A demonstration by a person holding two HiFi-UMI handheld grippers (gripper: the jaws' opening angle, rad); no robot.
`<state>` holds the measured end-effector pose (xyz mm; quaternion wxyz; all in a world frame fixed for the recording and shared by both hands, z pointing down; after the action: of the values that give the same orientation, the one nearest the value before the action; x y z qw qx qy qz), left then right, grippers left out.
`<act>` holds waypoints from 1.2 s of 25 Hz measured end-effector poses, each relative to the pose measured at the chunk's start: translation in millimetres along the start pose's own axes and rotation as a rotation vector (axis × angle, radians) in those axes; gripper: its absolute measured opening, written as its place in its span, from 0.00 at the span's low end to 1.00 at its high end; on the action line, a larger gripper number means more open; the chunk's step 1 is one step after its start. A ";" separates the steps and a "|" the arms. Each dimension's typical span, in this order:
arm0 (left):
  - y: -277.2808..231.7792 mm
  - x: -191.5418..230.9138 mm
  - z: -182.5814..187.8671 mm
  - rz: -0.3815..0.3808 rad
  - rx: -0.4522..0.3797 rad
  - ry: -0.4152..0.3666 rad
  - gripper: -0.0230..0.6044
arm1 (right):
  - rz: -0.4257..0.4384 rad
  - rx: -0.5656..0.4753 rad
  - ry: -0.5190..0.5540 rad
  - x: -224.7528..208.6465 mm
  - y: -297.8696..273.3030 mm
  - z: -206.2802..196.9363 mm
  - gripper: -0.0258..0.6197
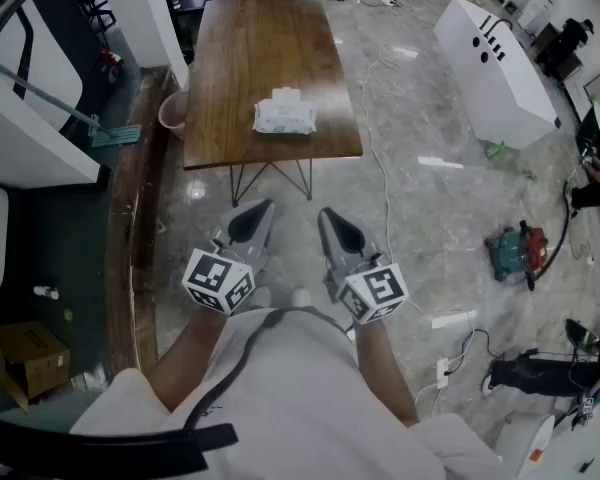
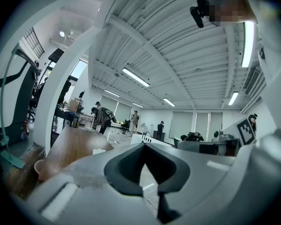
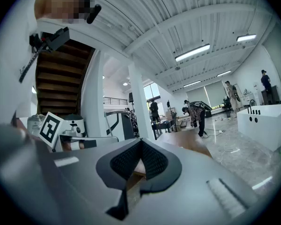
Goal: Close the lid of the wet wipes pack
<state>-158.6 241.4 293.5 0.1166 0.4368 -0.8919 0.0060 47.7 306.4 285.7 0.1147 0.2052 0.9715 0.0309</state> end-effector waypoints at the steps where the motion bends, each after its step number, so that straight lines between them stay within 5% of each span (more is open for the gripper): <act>1: 1.2 2.4 0.6 -0.001 -0.001 0.002 0.04 | -0.002 0.000 0.001 1.8 -1.3 -0.5 0.05; 30: 21.9 68.5 0.6 -0.006 0.008 0.029 0.04 | -0.057 0.015 -0.046 19.6 -41.1 -22.3 0.05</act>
<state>-216.3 201.6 309.6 0.1276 0.4400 -0.8887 0.0156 9.0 276.4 298.8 0.1361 0.1791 0.9743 0.0156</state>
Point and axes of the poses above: the fingertips, and each gripper's own axes: y backward along the fingers, x to its left, z out of its top, the point moved 10 cm from there along y, backward along the fingers, and after that the axes turned 8 degrees about -x, right-handed, at the moved point
